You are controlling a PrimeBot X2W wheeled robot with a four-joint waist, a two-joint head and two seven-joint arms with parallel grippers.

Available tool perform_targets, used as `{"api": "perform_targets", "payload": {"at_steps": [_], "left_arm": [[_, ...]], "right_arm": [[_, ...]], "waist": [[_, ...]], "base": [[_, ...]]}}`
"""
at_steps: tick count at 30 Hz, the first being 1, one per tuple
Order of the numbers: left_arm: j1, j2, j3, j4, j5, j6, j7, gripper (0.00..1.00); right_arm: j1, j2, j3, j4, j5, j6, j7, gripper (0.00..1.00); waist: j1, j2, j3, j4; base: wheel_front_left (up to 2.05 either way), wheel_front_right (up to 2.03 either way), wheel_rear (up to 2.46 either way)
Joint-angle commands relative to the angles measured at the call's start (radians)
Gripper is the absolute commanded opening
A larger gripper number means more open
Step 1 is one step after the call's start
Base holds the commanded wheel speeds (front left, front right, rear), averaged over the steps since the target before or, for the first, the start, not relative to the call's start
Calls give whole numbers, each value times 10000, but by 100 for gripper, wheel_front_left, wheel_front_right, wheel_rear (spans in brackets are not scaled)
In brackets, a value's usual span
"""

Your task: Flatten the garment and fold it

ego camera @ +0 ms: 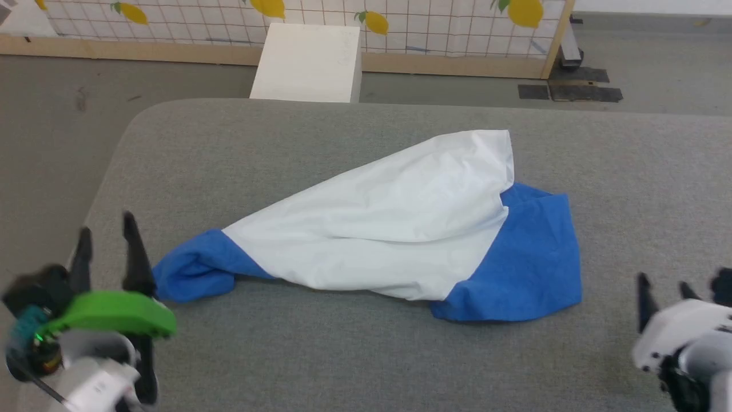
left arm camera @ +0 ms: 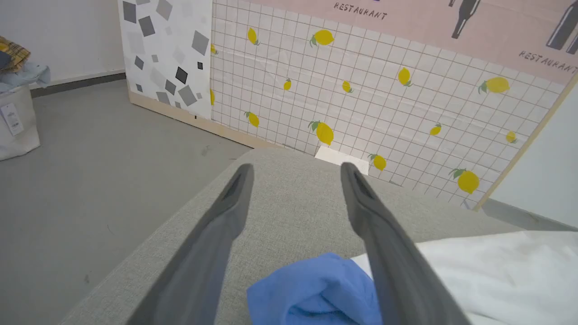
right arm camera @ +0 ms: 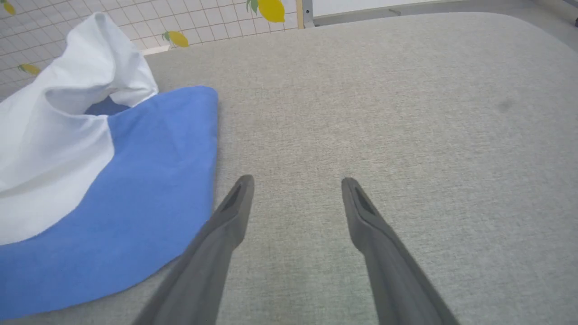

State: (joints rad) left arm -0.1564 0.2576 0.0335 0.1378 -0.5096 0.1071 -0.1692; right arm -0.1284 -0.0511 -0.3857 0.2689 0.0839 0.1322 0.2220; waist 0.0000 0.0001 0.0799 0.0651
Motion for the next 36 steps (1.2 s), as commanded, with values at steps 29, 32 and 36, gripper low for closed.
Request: {"api": "perform_targets", "payload": {"at_steps": [29,32,36], "left_arm": [[605,-1211,-72,-77,2006,-778,-924,100],[618,-1287,41,-60,2086,-827,-924,100],[690,-1379,142,-53,2185,-922,-925,100]], "right_arm": [[-2092,9,2616,1699,-1127,-15,3560,0],[-2240,9,2013,1306,-697,-15,2990,0],[-2073,-63,1042,351,-579,-15,2638,0]], "waist": [[0,-1,657,413],[0,-1,572,309],[0,-1,449,124]], "base": [[0,0,0],[0,0,0],[0,0,0]]}}
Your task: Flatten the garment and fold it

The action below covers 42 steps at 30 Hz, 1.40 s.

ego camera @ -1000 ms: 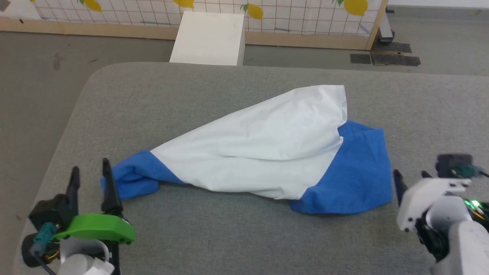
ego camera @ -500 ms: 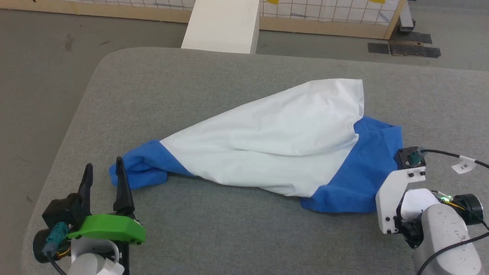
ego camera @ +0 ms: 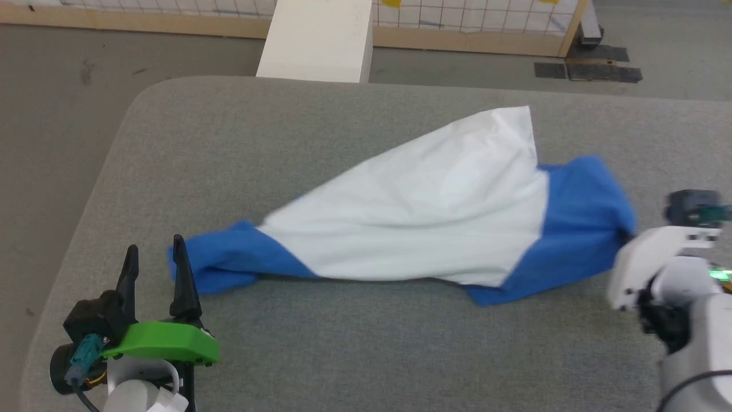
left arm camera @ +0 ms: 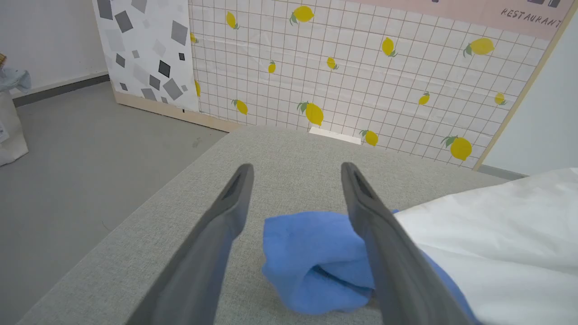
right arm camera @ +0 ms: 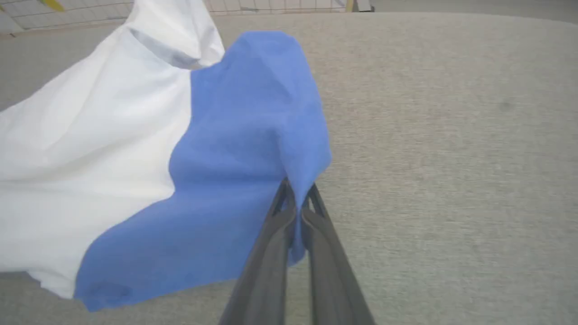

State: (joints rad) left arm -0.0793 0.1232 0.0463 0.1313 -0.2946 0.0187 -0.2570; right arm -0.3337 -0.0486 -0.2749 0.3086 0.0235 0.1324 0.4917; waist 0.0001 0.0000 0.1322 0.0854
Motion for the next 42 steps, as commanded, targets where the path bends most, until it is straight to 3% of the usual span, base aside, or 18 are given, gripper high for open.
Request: {"api": "perform_targets", "payload": {"at_steps": [1,8,12,13,14,19,26,35,42], "left_arm": [[-65,-53,32,32,61,-59,-46,100],[-26,-152,149,83,186,-185,-47,100],[-21,-186,206,148,207,-232,-47,100],[-20,-192,211,177,207,-250,-47,100],[-20,-198,214,224,203,-271,-47,100],[-130,-296,68,369,50,-402,-13,100],[-1780,-424,-866,557,-404,-939,1490,100],[-5908,-667,-2890,2435,-1152,-1297,5362,100],[-7800,-723,-4325,4422,-1607,-1177,8351,100]], "right_arm": [[159,-171,-353,-344,-36,-17,12,0],[1841,-284,-2564,-1727,-714,-17,1307,0],[2389,-112,-2941,-1669,-597,-17,1910,0],[2405,-87,-2972,-1708,-535,-17,1813,87],[2385,-64,-3020,-1771,-460,-17,1585,100],[1834,-23,-3334,-1961,906,-17,59,100],[1661,-19,-3274,-2198,1579,-17,-1056,100],[1278,-17,-2633,-1962,1758,-17,-1373,100],[1170,-17,-2342,-1656,1793,-17,-1562,100]], "waist": [[-1,0,-100,-128],[-1,0,-220,-433],[-1,0,-228,-588],[-1,0,-235,-617],[-1,0,-238,-653],[-1,0,-299,-732],[-1,0,-79,-1020],[-1,0,809,-1869],[-1,0,1598,-2726]], "base": [[0,0,0],[0,0,0],[0,0,0],[0,0,0],[0,0,0],[0,0,0],[0,0,0],[0,0,0],[0,0,0]]}}
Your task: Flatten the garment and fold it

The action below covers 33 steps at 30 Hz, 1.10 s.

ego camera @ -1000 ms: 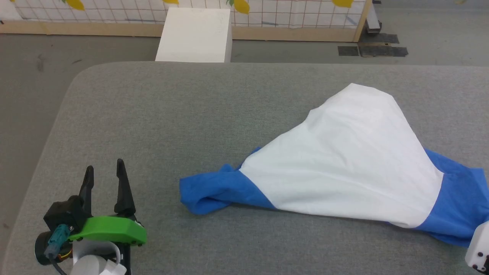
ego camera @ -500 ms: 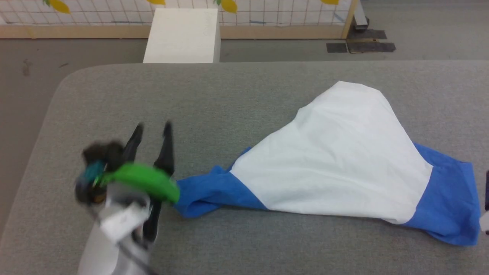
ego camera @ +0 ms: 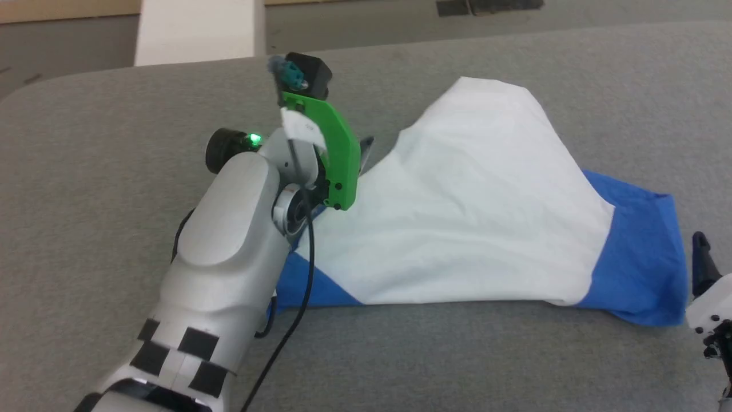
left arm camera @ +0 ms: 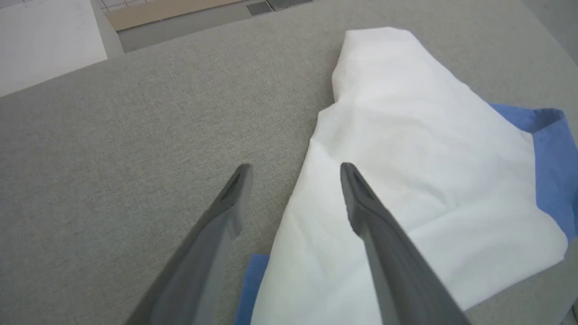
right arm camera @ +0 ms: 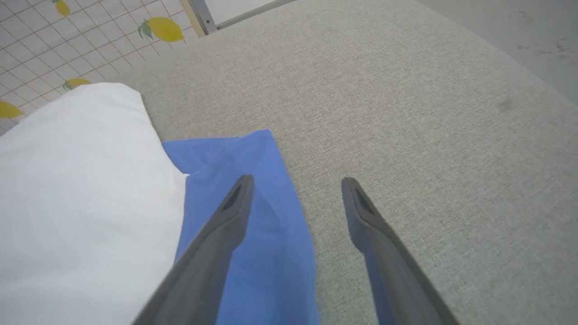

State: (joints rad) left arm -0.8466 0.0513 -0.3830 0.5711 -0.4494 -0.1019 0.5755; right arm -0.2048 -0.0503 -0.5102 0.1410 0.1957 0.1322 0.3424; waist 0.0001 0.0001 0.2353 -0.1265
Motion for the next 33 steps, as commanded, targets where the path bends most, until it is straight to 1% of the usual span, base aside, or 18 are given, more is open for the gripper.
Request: {"api": "perform_targets", "payload": {"at_steps": [1,7,10,13,14,15,18,20,22,24,26,29,32,33], "left_arm": [[-290,-5,-232,308,-62,60,466,100],[-634,3,-1111,1302,126,115,2057,100],[-588,178,-1525,1599,486,120,2366,100],[-372,219,-1697,1825,515,112,2565,100],[-322,218,-1689,1823,479,103,2492,30],[-258,219,-1689,1827,437,86,2413,0],[-171,220,-1619,1750,280,28,2002,0],[-221,215,-1450,1640,160,37,1527,0],[-372,213,-1159,1507,34,191,936,0],[-569,197,-714,1410,-193,467,297,0],[-842,193,-164,1347,-441,833,-377,0],[-1405,437,635,1384,-646,1404,-1342,0],[-1900,837,1275,1423,-659,1862,-2442,0],[-2061,973,1577,1419,-707,2034,-2989,0]], "right_arm": [[-125,0,70,73,110,-15,-110,100],[-90,0,324,407,219,-15,-354,100],[-122,1,456,497,220,-15,-436,100],[-125,1,567,523,197,-15,-459,100],[-128,1,583,520,183,-15,-470,100],[-132,1,584,519,165,-15,-481,100],[-162,1,562,535,113,-15,-507,100],[-194,1,585,551,78,-15,-521,100],[-225,1,632,579,50,-15,-532,100],[-259,1,705,625,39,-15,-542,100],[-300,1,785,668,64,-15,-567,100],[-382,1,995,764,118,-15,-614,100],[-446,1,1166,813,132,-15,-668,100],[-461,1,1208,825,104,-15,-686,100]], "waist": [[-1,-1,652,-727],[-1,-1,965,-1125],[-1,-1,1059,-1224],[-1,-1,1132,-1215],[-1,-1,1148,-1197],[-1,-1,1164,-1161],[-1,-1,1184,-1044],[-1,-1,1184,-967],[-1,-1,1177,-907],[-1,-1,1174,-879],[-1,-1,1197,-898],[-1,-1,1301,-1036],[-1,-1,1450,-1203],[-1,-1,1512,-1266]], "base": [[0,0,0],[0,0,0],[0,0,0],[0,0,0],[0,0,0],[0,0,0],[0,0,0],[0,0,0],[0,0,0],[0,0,0],[0,0,0],[0,0,0],[0,0,0],[0,0,0]]}}
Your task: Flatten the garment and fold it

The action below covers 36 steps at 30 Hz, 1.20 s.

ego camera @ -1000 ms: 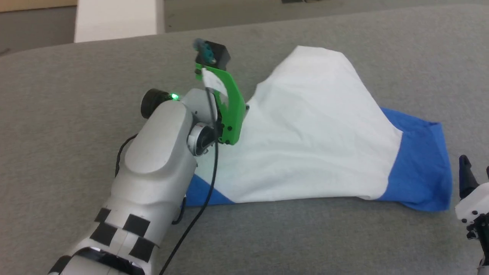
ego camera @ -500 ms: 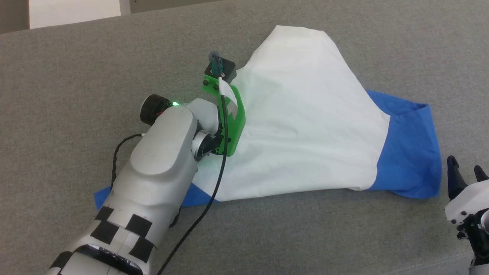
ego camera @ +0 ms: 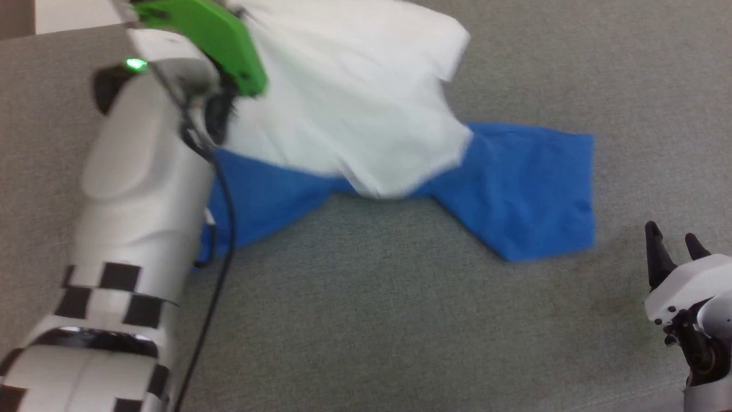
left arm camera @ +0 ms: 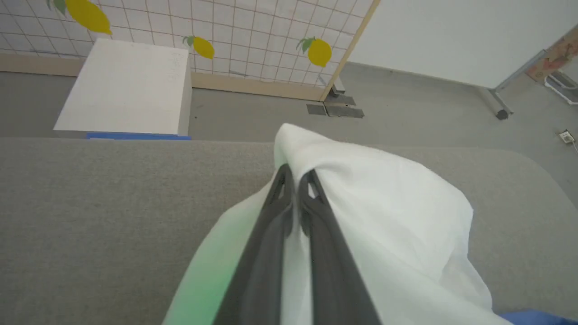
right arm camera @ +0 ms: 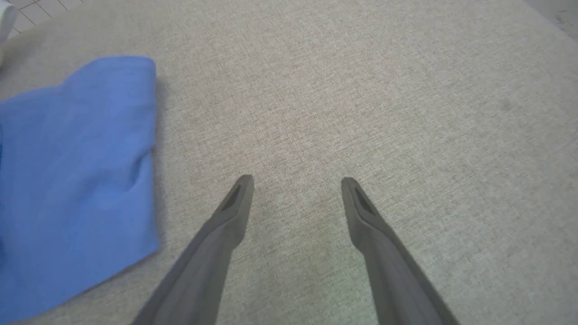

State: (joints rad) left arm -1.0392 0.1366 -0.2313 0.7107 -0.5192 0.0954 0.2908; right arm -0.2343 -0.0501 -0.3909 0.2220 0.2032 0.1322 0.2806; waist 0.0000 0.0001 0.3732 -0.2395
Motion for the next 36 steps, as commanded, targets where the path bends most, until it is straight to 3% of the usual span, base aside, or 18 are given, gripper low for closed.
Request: {"api": "perform_targets", "payload": {"at_steps": [1,3,7,8,9,14,22,28,30,31,36], "left_arm": [[-229,231,238,69,-18,174,-488,0],[-394,407,558,172,-42,342,-1236,0],[-400,484,445,903,-72,172,-1023,0],[-394,459,434,1009,-111,119,-986,38],[-367,447,369,1139,-96,56,-967,100],[-259,324,443,1194,-321,-420,-1646,100],[1016,641,677,-374,-360,-1391,-4417,100],[3540,1022,618,-2243,-41,-1338,-5202,100],[4512,1085,646,-2820,-7,-1165,-5258,100],[5915,1122,661,-3514,-26,-905,-5246,100],[7330,931,619,-4249,-211,-562,-5026,100]], "right_arm": [[-187,-1,56,27,29,-15,-85,100],[-197,-1,88,55,40,-15,-137,100],[-145,-1,70,113,70,-15,-224,100],[-141,-1,57,122,74,-15,-242,100],[-137,-1,47,145,73,-15,-251,100],[-198,-1,52,165,-12,-15,-246,100],[-96,-1,56,-91,-285,-15,-68,100],[154,-1,163,-496,-503,-15,222,100],[225,-1,223,-616,-481,-15,335,100],[336,-1,289,-728,-466,-15,514,100],[456,-1,319,-852,-394,-15,638,100]], "waist": [[0,-1,183,-190],[0,-1,279,-253],[0,-1,399,-241],[0,-1,411,-220],[0,-1,406,-183],[0,-1,195,69],[0,-1,-759,663],[0,-1,-1502,1214],[0,-1,-1668,1378],[0,-1,-1865,1574],[0,-1,-1944,1777]], "base": [[0,0,0],[0,0,0],[0,0,0],[0,0,0],[0,0,0],[0,0,0],[0,0,0],[0,0,0],[0,0,0],[0,0,0],[0,0,0]]}}
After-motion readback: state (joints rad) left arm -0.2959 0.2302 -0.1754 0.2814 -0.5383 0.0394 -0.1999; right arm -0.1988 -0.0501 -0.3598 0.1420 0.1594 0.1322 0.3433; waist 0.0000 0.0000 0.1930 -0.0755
